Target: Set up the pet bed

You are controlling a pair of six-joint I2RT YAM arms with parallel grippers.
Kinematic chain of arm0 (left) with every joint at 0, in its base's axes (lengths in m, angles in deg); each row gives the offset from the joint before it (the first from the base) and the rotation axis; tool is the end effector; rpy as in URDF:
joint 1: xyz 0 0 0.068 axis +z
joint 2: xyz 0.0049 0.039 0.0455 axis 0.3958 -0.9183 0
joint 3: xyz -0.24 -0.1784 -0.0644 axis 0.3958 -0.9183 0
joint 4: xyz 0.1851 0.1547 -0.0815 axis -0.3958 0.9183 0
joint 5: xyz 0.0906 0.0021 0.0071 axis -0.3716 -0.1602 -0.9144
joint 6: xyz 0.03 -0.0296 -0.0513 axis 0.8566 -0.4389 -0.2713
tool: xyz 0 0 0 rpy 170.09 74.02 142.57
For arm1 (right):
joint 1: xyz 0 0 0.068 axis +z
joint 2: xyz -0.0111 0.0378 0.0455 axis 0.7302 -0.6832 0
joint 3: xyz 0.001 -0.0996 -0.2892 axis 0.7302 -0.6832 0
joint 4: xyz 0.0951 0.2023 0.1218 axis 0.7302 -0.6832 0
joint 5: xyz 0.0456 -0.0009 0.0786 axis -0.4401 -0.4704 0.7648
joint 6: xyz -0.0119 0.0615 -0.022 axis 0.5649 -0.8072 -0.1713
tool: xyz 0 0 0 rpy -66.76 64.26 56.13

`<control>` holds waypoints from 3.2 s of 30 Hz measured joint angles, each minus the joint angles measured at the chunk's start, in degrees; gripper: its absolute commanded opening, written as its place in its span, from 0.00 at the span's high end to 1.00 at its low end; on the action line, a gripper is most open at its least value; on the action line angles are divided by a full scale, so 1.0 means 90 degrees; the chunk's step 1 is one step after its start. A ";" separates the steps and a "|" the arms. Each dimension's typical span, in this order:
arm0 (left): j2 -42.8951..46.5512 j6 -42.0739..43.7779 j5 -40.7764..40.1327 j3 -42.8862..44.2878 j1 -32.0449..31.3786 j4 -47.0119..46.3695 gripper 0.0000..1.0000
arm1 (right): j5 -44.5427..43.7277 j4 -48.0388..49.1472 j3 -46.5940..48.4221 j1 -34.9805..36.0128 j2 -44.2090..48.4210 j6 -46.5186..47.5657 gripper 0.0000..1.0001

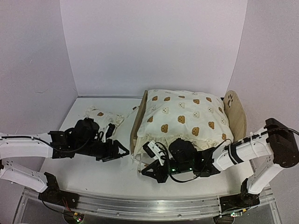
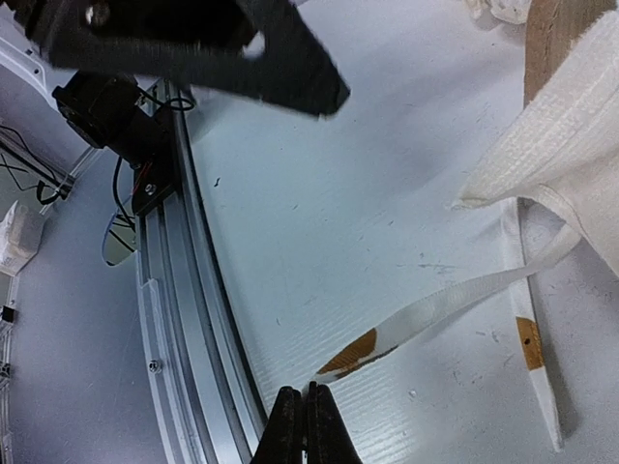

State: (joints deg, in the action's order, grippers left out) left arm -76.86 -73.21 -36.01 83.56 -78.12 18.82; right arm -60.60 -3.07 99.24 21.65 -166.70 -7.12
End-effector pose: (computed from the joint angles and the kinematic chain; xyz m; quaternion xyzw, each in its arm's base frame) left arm 0.1246 -0.1957 0.2546 0.0671 0.8849 -0.4180 0.1944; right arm 0.1071 0.3075 0.1984 -0.3939 0.7685 0.4253 0.2709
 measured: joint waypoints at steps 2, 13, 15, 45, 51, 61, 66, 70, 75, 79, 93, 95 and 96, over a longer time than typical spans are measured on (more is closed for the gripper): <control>-0.0199 -0.0396 0.0459 -0.0435 -0.0012 -0.0556 0.45 | 0.0066 0.0236 0.0066 0.0000 -0.0245 -0.0015 1.00; -0.2013 -0.1314 0.1989 -0.0622 -0.0041 -0.2892 0.47 | 0.0338 0.1022 0.0245 0.0002 -0.0571 -0.0019 1.00; -0.2159 -0.1379 0.2064 -0.0636 -0.0041 -0.3077 0.46 | 0.0384 0.1120 0.0262 0.0019 -0.0619 -0.0005 1.00; -0.1996 -0.0058 0.1600 -0.0760 0.0012 -0.1814 1.00 | -0.3186 -0.3733 0.3825 -0.0041 -0.1783 -0.1608 0.48; -0.1957 0.0056 0.1498 -0.0704 0.0012 -0.1622 1.00 | -0.3461 -0.3993 0.3847 -0.0041 -0.2103 -0.1666 1.00; -0.1904 0.0279 0.1394 -0.0675 0.0012 -0.1280 1.00 | -0.3844 -0.4476 0.3274 -0.0046 -0.1666 -0.1100 1.00; -0.1877 0.0505 0.1253 -0.0483 0.0012 -0.0860 1.00 | -0.4471 -0.5122 0.3228 -0.0051 -0.1447 -0.0838 0.99; -0.1877 0.0687 0.1222 -0.0294 0.0012 -0.0590 1.00 | -0.4850 -0.5306 0.3230 -0.0061 -0.1467 -0.0580 0.84; -0.1877 0.0850 0.1292 -0.0117 0.0012 -0.0498 1.00 | -0.4782 -0.5192 0.3361 -0.0138 -0.2006 -0.0041 0.78; -0.1877 0.0882 0.1336 -0.0085 0.0012 -0.0447 1.00 | -0.4364 -0.5292 0.3325 -0.0199 -0.2047 0.0134 0.53; -0.1787 0.0984 0.1263 -0.0083 0.0012 -0.0265 1.00 | 0.0474 -0.2929 0.2025 -0.0158 -0.0697 0.1416 0.73; -0.1664 0.0984 0.1200 -0.0083 0.0012 -0.0221 1.00 | 0.0617 -0.2484 0.2280 -0.0153 -0.1343 0.1467 0.70; -0.1608 0.0984 0.1163 -0.0083 0.0012 -0.0216 1.00 | 0.0559 -0.2246 0.2363 -0.0153 -0.1656 0.1472 0.70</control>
State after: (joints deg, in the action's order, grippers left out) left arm -91.33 -64.36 -25.54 82.82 -78.01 16.87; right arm -55.57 -23.28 120.51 20.27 -181.60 6.12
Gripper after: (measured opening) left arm 0.021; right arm 0.275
